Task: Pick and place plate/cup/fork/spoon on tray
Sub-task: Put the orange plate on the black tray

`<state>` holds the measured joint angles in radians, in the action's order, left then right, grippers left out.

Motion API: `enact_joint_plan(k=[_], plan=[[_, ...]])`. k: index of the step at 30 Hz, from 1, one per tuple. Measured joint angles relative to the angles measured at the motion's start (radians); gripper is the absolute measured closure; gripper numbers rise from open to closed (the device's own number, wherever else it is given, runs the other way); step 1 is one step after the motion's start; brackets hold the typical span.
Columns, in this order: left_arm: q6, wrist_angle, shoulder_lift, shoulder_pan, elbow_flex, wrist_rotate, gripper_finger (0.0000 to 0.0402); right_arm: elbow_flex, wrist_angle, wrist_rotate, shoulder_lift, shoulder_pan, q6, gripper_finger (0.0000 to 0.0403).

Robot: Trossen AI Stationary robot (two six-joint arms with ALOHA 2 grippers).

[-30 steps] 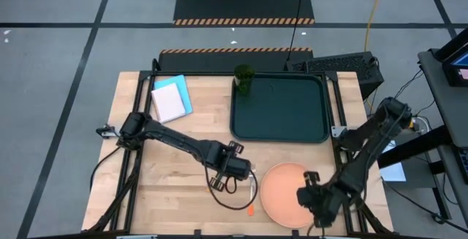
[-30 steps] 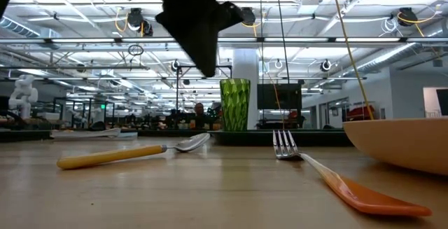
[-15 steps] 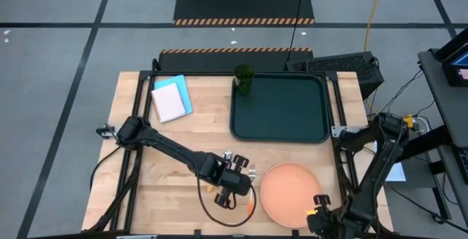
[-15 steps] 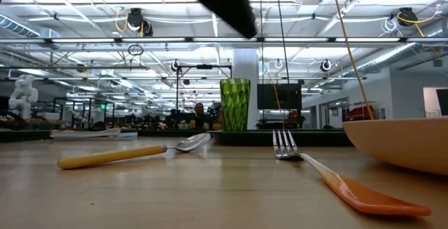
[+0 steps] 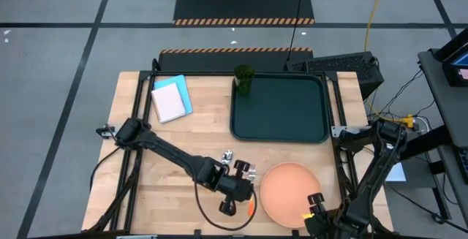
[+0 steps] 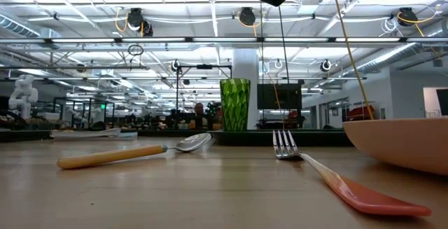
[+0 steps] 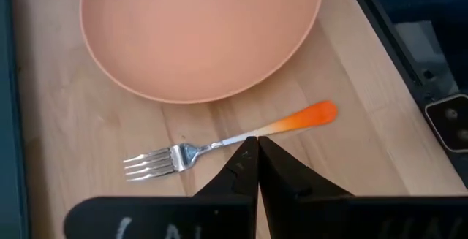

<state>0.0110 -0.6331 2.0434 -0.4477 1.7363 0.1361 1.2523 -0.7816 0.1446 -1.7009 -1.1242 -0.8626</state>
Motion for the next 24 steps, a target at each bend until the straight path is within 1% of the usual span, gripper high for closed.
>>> enact_joint_plan(k=[4, 9, 12, 17, 20, 24], plan=[[0.018, -0.001, 0.0, -0.024, 0.0, 0.051, 0.0395, -0.02, 0.031, 0.009, -0.009, 0.004, 0.025, 0.0224], [0.0, 0.0, 0.0, -0.059, 0.0, 0.105, 0.0395, -0.075, 0.128, 0.013, -0.017, 0.004, 0.045, 0.0225], [-0.001, 0.005, 0.0, -0.068, 0.0, 0.133, 0.0394, -0.082, 0.119, 0.012, -0.017, 0.004, 0.068, 0.0231], [0.007, 0.027, 0.0, -0.067, 0.0, 0.154, 0.0391, -0.115, 0.13, 0.011, -0.017, 0.01, 0.082, 0.0263], [0.005, 0.045, 0.0, -0.067, 0.0, 0.154, 0.0394, -0.148, 0.175, 0.012, -0.016, 0.01, 0.085, 0.029], [-0.034, 0.065, 0.0, -0.062, 0.0, 0.154, 0.0396, -0.171, 0.206, 0.009, -0.017, 0.011, 0.091, 0.033]])
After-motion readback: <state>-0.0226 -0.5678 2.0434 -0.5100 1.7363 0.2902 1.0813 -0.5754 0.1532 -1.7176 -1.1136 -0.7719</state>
